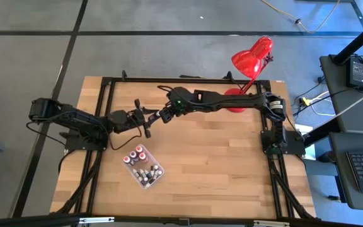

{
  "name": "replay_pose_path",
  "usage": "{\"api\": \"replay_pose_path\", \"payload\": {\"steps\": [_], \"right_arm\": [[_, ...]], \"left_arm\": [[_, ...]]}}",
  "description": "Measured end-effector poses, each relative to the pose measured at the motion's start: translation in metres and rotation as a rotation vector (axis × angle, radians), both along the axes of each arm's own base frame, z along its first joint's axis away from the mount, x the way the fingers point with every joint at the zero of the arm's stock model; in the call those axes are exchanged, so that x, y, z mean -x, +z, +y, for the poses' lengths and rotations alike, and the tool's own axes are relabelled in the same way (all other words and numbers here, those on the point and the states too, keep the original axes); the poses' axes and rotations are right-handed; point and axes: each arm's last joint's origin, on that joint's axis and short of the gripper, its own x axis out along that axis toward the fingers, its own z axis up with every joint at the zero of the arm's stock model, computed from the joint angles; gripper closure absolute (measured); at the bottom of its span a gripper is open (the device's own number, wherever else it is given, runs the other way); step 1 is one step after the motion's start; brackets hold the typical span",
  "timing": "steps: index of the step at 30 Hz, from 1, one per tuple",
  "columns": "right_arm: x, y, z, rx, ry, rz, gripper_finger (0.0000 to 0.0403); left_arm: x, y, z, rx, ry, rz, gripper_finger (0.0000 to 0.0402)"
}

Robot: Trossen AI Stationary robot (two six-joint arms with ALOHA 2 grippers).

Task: Pick & Place food coloring
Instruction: Put the blue food coloring bottle into the transparent bin

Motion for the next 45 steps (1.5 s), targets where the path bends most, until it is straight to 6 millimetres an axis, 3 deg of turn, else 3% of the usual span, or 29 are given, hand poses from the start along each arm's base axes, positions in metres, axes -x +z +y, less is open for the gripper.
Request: {"api": "replay_pose_path", "payload": {"steps": [22,32,45], "right_arm": [[0.000,0.001,-0.004,-0.029,-0.044,-0.016,0.0191],[0.000,0.001,-0.005,-0.034,-0.044,-0.023,0.0283],[0.001,0.000,-0.005,-0.072,-0.075,-0.018,0.0256]], "left_arm": [[-0.018,0.023,0.001,-0.055,-0.028,-0.012,0.0277],[-0.017,0.022,0.002,-0.064,0.001,0.002,0.0277],[-0.017,0.021,0.002,-0.062,-0.009,0.010,0.0277]]}}
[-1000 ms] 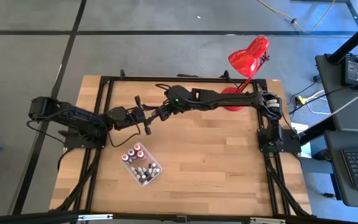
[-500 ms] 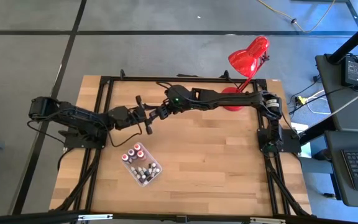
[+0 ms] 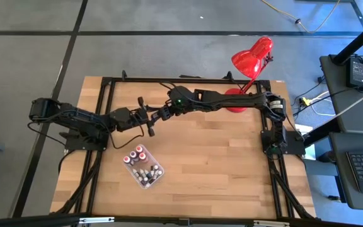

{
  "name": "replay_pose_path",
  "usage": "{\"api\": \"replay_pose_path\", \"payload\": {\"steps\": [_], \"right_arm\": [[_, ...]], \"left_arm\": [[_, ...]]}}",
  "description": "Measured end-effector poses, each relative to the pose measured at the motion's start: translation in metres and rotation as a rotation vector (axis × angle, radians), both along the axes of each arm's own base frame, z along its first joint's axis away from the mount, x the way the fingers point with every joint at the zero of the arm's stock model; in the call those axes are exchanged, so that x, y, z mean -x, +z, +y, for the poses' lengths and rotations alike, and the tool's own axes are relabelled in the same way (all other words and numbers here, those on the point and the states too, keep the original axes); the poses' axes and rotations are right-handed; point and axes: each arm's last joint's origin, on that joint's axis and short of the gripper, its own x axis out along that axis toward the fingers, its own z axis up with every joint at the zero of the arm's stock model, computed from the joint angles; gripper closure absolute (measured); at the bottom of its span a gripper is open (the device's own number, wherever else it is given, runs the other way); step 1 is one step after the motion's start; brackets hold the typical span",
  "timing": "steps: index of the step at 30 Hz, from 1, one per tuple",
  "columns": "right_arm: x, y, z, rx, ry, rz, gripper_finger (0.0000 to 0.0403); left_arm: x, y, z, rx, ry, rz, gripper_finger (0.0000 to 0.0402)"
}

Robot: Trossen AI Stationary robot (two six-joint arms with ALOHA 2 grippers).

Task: Pick & Place food coloring
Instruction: Put the blue food coloring bottle into the transparent bin

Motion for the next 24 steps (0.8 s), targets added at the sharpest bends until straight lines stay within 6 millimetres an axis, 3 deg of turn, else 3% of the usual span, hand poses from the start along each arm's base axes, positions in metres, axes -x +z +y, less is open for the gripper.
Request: {"api": "replay_pose_path", "payload": {"steps": [6,24], "right_arm": [[0.0001,-0.0004,0.0002,-0.008,0.015,0.002,0.0282],[0.0027,-0.0040,0.0011,0.018,0.052,0.052,0.0282]], "left_arm": [[0.0001,-0.0003,-0.0001,0.008,0.000,-0.001,0.0276],[-0.0001,-0.0017,-0.0014,0.070,-0.048,-0.013,0.0262]]}}
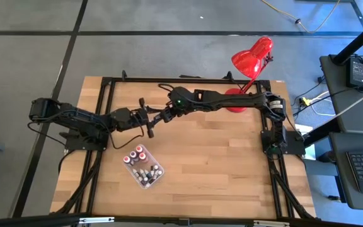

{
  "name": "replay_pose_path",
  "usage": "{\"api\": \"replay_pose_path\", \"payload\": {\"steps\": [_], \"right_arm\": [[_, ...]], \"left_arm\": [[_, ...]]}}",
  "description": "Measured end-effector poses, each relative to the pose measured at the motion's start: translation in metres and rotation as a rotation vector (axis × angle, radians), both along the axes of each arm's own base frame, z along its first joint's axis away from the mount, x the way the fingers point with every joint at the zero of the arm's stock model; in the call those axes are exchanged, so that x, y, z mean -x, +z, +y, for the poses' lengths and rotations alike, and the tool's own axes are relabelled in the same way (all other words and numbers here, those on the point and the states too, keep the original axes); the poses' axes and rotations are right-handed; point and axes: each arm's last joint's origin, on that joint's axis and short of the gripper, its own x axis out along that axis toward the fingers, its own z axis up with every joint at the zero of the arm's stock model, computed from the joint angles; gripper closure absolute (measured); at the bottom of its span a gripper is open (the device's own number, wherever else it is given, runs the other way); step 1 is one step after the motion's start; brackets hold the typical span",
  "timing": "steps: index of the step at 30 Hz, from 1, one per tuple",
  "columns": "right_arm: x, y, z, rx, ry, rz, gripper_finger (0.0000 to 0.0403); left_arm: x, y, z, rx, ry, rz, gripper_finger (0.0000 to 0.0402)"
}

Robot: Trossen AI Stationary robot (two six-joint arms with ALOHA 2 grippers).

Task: Pick & Place food coloring
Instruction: Put the blue food coloring bottle into the transparent bin

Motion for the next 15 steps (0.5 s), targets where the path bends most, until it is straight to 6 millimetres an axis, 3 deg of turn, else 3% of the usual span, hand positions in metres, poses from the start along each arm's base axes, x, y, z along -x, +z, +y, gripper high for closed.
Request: {"api": "replay_pose_path", "payload": {"steps": [9,15], "right_arm": [[0.006,-0.008,0.001,0.030,0.040,0.103,0.0282],[0.016,-0.004,-0.003,0.055,0.128,0.219,0.0282]], "left_arm": [[0.001,-0.005,0.001,0.017,0.041,0.044,0.0195],[0.002,-0.005,0.001,0.118,0.063,0.017,0.0186]]}}
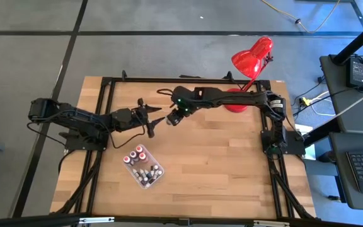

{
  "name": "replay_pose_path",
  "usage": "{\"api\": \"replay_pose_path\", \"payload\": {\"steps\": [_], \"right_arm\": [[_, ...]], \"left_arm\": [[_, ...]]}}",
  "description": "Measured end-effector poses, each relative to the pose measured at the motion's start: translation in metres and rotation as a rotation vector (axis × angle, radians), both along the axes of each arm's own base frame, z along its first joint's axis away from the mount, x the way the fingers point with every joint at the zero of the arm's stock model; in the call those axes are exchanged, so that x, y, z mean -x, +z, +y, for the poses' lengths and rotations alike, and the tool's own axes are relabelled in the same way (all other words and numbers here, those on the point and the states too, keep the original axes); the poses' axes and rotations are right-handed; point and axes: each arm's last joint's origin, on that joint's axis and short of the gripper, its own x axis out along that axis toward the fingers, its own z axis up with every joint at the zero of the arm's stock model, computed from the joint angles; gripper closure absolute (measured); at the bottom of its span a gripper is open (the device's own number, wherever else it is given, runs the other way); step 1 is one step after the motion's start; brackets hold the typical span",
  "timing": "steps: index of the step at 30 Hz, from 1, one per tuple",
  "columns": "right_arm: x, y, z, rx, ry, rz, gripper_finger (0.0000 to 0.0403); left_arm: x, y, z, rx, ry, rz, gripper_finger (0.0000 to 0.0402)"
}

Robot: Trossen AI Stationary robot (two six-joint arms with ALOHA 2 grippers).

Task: Pick & Place food coloring
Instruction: Put the blue food coloring bottle into the transparent bin

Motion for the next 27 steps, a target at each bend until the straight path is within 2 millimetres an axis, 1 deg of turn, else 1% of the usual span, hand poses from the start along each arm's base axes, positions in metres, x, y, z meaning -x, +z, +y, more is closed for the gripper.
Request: {"api": "replay_pose_path", "payload": {"steps": [6,9,11,13,17,21,27], "right_arm": [[0.012,0.032,0.001,0.113,0.152,0.130,0.0282],[0.021,0.035,0.003,0.160,0.196,0.227,0.0282],[0.025,0.029,0.006,0.203,0.221,0.307,0.0281],[0.026,0.022,0.010,0.243,0.245,0.348,0.0281],[0.025,0.009,0.018,0.258,0.282,0.353,0.0281],[0.023,-0.007,0.020,0.261,0.290,0.339,0.0281],[0.027,-0.024,0.023,0.246,0.346,0.385,0.0281]], "left_arm": [[-0.001,0.002,-0.003,0.113,-0.092,-0.053,0.0185],[-0.001,0.001,-0.005,0.169,-0.161,-0.061,0.0186],[-0.002,0.001,-0.007,0.221,-0.209,-0.072,0.0187],[-0.002,0.001,-0.008,0.269,-0.250,-0.081,0.0186],[-0.002,0.001,-0.009,0.342,-0.284,-0.095,0.0185],[-0.002,0.001,-0.009,0.411,-0.279,-0.113,0.0187],[-0.002,0.001,-0.009,0.423,-0.277,-0.117,0.0186]]}}
